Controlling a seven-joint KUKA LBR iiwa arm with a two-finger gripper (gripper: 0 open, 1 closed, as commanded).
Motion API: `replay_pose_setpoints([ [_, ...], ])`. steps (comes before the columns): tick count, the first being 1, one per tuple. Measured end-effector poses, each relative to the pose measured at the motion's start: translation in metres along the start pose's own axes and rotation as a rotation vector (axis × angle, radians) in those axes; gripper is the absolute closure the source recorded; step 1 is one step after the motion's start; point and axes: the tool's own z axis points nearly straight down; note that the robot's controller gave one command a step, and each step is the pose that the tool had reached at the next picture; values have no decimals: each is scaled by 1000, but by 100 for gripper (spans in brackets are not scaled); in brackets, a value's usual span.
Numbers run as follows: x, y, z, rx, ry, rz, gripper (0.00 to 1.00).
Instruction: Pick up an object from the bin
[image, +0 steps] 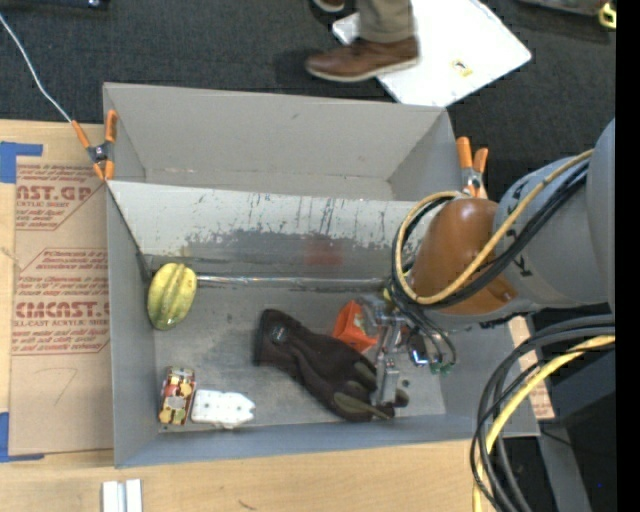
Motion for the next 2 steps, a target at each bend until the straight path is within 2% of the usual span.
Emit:
replay_pose_setpoints([
  [1,8,-15,-15,-3,21,-3,100],
  [2,8,-14,-15,-3,21,-3,100],
])
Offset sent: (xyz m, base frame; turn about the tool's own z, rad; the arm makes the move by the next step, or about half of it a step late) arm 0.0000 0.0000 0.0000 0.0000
